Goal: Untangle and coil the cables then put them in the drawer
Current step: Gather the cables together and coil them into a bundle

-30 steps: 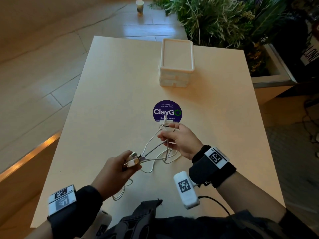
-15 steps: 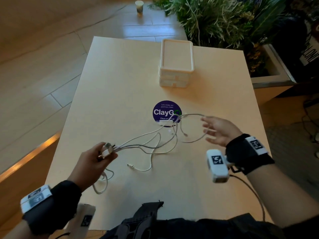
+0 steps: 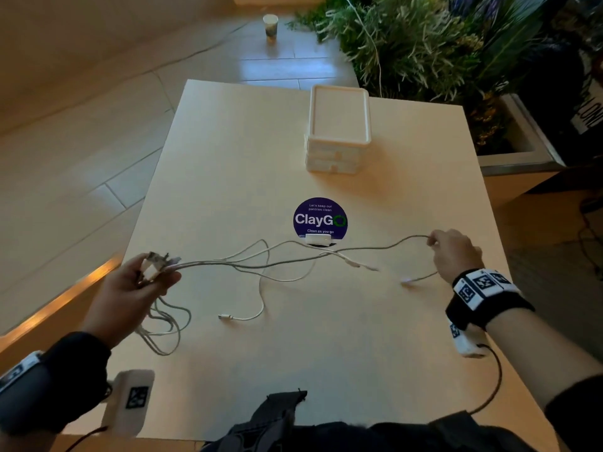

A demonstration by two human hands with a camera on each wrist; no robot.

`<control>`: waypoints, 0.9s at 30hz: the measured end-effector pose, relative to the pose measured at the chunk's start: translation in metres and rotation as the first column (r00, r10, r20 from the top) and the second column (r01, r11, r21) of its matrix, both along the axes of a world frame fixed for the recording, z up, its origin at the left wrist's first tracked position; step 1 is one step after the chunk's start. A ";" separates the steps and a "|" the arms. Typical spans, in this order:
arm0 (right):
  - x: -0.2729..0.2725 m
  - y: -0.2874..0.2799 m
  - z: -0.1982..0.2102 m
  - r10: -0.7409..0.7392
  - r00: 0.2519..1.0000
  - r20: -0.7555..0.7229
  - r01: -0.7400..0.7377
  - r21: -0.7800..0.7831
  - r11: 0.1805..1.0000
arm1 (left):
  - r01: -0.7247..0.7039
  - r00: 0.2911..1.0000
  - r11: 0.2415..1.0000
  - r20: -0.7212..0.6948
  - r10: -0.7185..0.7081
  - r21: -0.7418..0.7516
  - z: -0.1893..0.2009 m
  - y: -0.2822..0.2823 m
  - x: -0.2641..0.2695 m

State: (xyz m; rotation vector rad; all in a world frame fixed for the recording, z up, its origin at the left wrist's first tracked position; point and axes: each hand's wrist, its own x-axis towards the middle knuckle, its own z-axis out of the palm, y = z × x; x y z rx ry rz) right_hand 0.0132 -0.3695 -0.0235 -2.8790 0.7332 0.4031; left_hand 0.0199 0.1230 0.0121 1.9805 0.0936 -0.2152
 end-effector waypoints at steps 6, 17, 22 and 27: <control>-0.001 0.029 0.021 0.121 0.974 -0.190 -0.110 0.064 0.992 | 0.057 0.996 0.992 -0.061 -0.064 -0.114 0.010 -0.010 0.008; 0.005 0.220 0.113 0.159 0.804 0.573 -0.580 0.699 0.418 | 0.131 0.982 0.912 0.175 -0.066 -0.389 0.074 -0.110 0.031; 0.000 0.244 0.092 0.111 0.900 0.421 -0.435 0.885 0.166 | -0.102 0.977 0.586 -0.193 -0.095 -0.804 0.080 -0.144 0.035; -0.023 0.230 0.085 0.227 0.891 0.394 -0.446 0.854 0.269 | -0.321 0.908 0.355 -0.392 -0.148 -0.878 0.066 -0.142 0.044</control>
